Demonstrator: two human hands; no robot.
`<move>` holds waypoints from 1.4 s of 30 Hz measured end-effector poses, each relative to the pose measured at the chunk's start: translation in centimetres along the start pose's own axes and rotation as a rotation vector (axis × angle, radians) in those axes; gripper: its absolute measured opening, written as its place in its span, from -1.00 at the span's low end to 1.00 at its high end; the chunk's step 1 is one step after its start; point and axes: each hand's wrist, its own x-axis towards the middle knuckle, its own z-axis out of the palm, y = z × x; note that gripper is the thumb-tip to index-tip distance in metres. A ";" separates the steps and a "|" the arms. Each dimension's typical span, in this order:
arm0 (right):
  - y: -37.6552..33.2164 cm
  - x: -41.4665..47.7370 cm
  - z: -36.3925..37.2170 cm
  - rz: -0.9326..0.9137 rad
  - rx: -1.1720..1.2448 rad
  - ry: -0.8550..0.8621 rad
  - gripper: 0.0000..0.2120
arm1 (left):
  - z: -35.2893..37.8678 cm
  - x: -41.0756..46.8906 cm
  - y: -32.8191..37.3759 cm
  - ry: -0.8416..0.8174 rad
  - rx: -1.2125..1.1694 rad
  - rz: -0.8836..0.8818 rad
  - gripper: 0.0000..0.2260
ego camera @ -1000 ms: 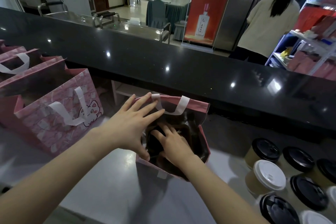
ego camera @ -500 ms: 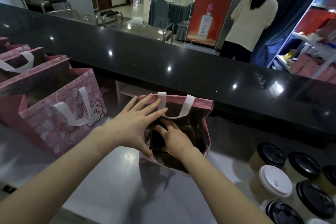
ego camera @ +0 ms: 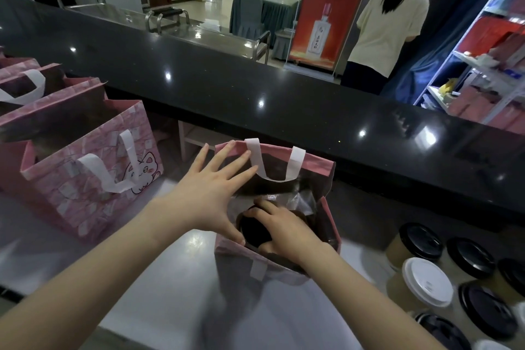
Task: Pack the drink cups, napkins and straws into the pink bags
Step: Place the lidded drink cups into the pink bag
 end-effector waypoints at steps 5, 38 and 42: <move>-0.2 0.3 0.5 0.084 0.010 -0.005 -0.26 | 0.3 -0.2 0.5 0.010 0.010 0.005 0.13; -0.8 -7.0 -3.7 0.105 0.080 0.130 -0.59 | -0.5 0.2 2.8 0.187 0.029 0.045 -0.02; 0.1 -11.8 -3.8 0.134 -0.053 0.333 -0.52 | 0.2 1.3 4.5 0.161 0.004 0.158 -0.05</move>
